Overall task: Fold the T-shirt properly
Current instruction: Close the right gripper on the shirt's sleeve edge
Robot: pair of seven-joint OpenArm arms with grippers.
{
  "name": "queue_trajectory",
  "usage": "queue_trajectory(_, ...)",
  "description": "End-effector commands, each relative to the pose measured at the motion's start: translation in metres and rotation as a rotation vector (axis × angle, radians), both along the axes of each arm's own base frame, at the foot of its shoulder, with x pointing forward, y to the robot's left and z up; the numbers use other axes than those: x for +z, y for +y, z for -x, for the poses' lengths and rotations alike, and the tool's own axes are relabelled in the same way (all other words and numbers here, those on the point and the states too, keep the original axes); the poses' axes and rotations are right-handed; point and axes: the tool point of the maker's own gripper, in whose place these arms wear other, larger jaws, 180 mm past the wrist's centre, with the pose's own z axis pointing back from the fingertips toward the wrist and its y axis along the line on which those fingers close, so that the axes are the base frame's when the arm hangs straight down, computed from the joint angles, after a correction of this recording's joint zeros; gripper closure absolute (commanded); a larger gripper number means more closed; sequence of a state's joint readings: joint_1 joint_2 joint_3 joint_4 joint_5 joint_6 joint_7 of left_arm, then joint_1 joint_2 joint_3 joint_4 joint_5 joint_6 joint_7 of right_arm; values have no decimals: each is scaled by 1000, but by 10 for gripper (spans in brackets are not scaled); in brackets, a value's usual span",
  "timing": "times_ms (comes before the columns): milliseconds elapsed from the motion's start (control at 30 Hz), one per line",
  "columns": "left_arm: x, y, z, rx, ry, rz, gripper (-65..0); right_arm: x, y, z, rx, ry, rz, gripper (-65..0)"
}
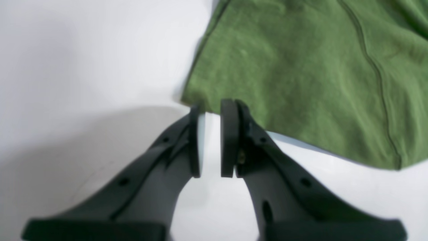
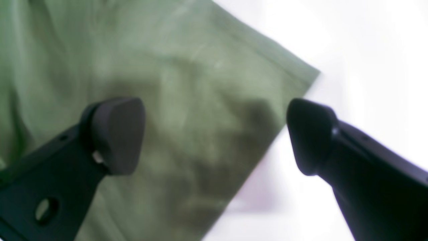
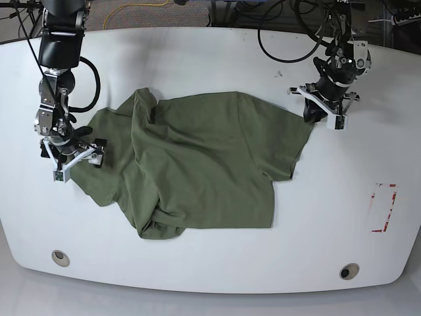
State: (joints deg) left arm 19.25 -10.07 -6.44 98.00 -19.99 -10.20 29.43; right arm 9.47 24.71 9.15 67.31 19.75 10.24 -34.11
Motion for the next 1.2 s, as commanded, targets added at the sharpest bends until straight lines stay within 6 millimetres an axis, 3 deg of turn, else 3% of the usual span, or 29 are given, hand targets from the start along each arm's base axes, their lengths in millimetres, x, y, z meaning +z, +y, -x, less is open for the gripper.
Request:
queue_trajectory(0, 16, 0, -11, -8, -57, 0, -60, 9, -5, -5, 20, -26, 9, -649)
queue_trajectory(467, 9, -8, -21, -15, -51, 4, -60, -25, -4, 24, 54, 54, -51, -649)
queue_trajectory(600, 1, 3, -37, 14, -36, -2, -73, -39, -4, 32, 59, 96, -56, -650)
queue_trajectory(867, 3, 6, -44, 20, -42, -1, -103, -46, -2, 38, 57, 112, -68, -648)
queue_trajectory(1000, 7, 6, -44, 14, -51, 0, -85, -38, 5, 33, 77, 80, -73, -572)
queue_trajectory(1167, 11, 6, -43, 12, -59, -3, -74, -39, 9, 34, 87, 82, -86, -379)
